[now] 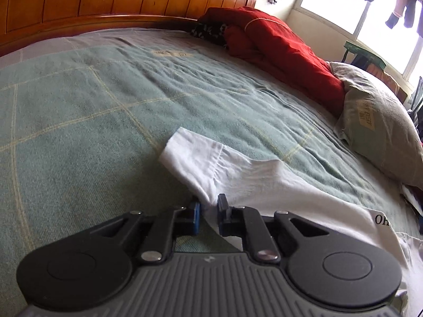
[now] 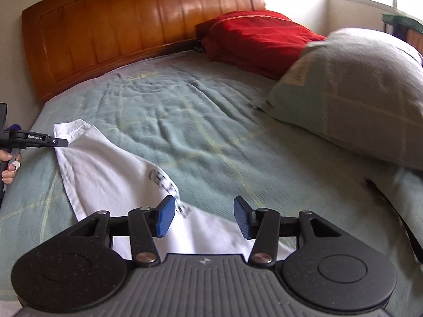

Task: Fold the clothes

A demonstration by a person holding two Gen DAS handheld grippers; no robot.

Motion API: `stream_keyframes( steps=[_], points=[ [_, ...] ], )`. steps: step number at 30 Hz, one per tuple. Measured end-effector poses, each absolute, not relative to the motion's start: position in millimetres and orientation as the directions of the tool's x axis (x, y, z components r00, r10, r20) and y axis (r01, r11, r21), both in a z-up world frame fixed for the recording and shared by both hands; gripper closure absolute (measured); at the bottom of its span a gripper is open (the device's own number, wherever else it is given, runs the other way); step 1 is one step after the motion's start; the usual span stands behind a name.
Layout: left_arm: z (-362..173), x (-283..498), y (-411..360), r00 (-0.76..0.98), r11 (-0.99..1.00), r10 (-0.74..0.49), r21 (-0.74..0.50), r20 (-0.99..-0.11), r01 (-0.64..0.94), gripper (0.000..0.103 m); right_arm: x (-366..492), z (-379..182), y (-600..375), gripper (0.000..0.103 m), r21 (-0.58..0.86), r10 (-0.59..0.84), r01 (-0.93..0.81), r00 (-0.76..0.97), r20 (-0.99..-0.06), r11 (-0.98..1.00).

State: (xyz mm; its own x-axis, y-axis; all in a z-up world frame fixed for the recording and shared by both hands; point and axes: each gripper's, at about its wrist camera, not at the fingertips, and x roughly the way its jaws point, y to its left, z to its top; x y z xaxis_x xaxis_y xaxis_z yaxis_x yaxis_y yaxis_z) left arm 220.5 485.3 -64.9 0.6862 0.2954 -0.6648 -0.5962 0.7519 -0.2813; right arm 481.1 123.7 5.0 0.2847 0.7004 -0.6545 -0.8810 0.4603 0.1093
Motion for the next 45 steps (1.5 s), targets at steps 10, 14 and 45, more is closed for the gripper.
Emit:
stream_keyframes(
  steps=[10,14,45],
  points=[
    [-74.2,212.7,488.1,0.705,0.755,0.261,-0.316,-0.659,-0.575,0.091,468.6,2.7,280.7,0.05,0.135,0.744,-0.96,0.098,-0.661,0.246],
    [-77.3,210.8,491.2,0.722,0.751,0.249,-0.342,-0.645,-0.565,0.091,457.2,-7.7,334.2,0.05,0.18,0.743,-0.972,-0.006,-0.669,0.154],
    [-32.2,189.7,486.4,0.666,0.746,0.51,-0.105,-0.545,-0.658,0.052,445.9,26.9,336.8,0.046,-0.001,0.724,-0.973,0.171,-0.668,0.229]
  ],
)
